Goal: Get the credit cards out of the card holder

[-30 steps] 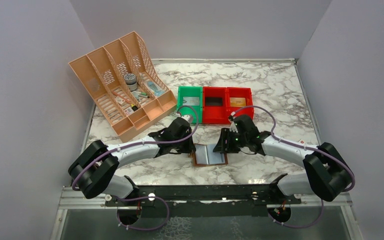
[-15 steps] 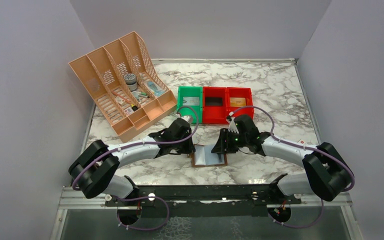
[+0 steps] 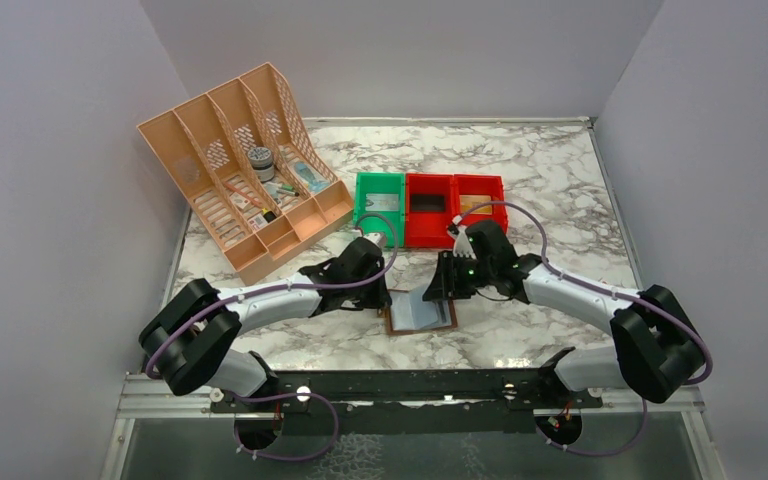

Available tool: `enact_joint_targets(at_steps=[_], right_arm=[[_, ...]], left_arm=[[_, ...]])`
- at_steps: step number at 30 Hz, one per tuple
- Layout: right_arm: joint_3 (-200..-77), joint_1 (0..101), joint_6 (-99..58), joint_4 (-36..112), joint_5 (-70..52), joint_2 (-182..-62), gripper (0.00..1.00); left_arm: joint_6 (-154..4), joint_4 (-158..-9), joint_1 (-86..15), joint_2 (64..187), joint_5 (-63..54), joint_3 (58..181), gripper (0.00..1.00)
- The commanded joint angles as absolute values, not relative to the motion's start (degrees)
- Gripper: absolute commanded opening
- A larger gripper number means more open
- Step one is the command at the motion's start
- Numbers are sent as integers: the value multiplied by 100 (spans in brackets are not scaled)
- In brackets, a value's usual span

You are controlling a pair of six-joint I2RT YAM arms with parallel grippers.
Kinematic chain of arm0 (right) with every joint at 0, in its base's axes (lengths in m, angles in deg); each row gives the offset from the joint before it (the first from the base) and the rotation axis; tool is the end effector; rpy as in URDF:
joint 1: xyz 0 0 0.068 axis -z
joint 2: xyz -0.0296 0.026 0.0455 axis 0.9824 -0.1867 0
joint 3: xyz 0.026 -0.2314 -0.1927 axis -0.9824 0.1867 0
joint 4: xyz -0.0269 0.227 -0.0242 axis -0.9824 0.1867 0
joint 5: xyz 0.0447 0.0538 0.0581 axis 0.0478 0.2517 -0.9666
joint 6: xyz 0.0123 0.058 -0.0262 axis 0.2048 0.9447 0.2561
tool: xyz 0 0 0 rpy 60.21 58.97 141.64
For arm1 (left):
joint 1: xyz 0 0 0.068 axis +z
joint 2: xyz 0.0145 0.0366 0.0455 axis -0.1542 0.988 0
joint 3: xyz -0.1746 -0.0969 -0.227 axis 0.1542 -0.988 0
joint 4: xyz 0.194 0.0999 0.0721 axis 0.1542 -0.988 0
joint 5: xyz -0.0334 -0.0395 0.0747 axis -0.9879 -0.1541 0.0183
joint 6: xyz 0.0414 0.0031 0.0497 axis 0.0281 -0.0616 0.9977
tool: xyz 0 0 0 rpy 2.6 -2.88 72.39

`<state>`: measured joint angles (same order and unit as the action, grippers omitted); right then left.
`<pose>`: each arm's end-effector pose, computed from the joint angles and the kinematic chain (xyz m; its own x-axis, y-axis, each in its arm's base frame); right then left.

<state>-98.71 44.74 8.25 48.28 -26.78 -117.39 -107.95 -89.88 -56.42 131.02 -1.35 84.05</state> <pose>0.1719 0.1446 0.2124 -0.9524 -0.0187 -0.3043 -0.2164 0.7446 0.6315 0.1648 -0.1868 0.2095 -0.8999 -0.0475 -0.4336 0.2045 0.8321 -0.5155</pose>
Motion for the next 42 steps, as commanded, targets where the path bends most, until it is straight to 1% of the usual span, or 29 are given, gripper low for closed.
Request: enact_joint_targets(at_steps=[1,8,13,15,26,35,42], right_arm=[[-10119,4444,498,5034,-2766,-11704,34],[-10132,4443,500,4891,-3124,-11806,33],[-9884,4444,1007,3996,-3912,-11820,33],[-9834,4446,1148,3815,-4030,-11864,33],[-9722,4443,1249,3592,-4194,-12153,34],[-9745,4443,1057,3920,-3731,-12180,34],[-9631,4435,1094,3677,-3858,-12269,39]], left_arm=[[-10915,-8819,-5706,13120,-82,8356,0],[-10967,-8820,-5721,13103,-23,8349,0],[-10991,-8813,-5731,13098,-6,8343,0],[-11017,-8818,-5746,13073,24,8327,0],[-11055,-8819,-5755,12964,101,8254,0],[-11055,-8820,-5755,12922,125,8238,0],[-10997,-8814,-5767,12750,3,8318,0]])
